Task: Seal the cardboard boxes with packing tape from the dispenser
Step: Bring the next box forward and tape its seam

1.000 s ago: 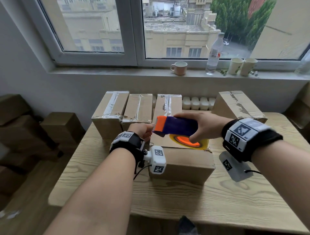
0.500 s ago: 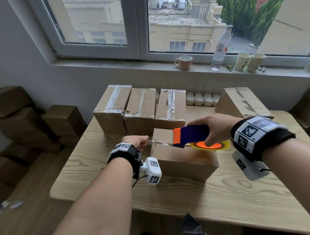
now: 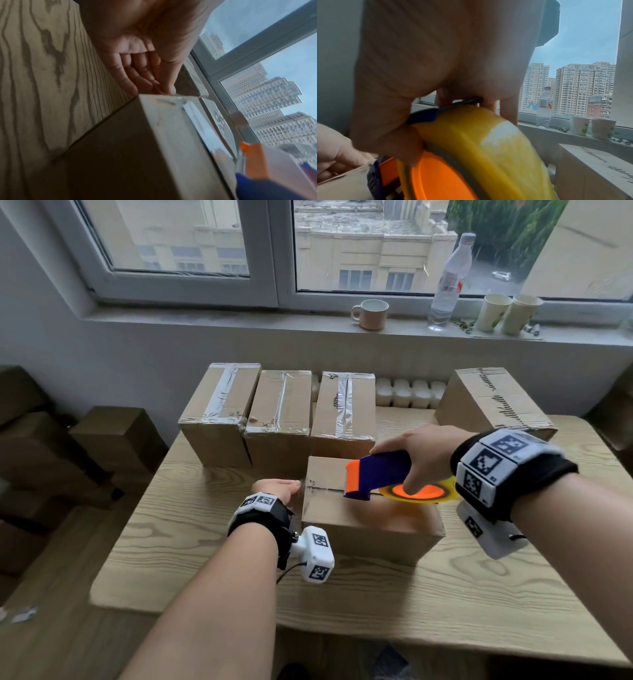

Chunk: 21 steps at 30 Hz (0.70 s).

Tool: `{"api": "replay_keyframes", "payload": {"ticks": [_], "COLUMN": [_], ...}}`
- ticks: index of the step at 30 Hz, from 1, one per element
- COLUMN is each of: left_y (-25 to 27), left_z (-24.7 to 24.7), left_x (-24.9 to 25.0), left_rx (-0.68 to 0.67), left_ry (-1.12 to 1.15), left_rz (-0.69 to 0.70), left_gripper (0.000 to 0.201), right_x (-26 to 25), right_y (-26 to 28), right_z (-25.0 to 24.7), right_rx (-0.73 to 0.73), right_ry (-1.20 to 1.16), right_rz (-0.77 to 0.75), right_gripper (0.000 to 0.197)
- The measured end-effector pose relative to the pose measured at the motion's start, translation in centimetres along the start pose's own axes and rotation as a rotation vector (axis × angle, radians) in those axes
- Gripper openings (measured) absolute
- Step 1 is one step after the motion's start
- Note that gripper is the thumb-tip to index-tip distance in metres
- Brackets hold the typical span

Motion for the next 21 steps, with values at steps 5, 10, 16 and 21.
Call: {"api": "replay_keyframes", "payload": {"ticks": [5, 10, 16, 21], "left_y": [0.5, 2.1, 1.6, 0.1], "left_z": [1.5, 2.1, 1.7, -2.1], "left_x": [-0.3, 1.3, 1.8, 2.9], "left_rx": [0.005, -0.023, -0.019, 0.184], "left_ry": [-0.052, -0.126, -0.346, -0.393], "left_rz": [0.003, 0.165, 0.282, 0.331], "left_gripper": [0.066, 0.028, 0.031, 0.025], "right_x": [-0.5, 0.0, -0.2, -2.8], "right_y": [-0.5, -0.6, -0.4, -0.9], "right_z": [0.2, 0.6, 0.9, 0.9], "right_rx": [-0.006, -0.005, 0.032, 0.109], "right_ry": [0.073, 0.036, 0.027, -0.03], "right_rz": [-0.028, -0.033, -0.052, -0.142], "right_gripper": [0.063, 0.065, 0.077, 0.077]}}
Point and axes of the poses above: each hand's wrist, its own y-axis away from the middle knuckle, its own z-axis out of the palm, x = y × z, the point moved 1 cm from there along -y, towards the middle knuckle, and after that the axes turned 5 degrees about -y, right-handed, at the moved point
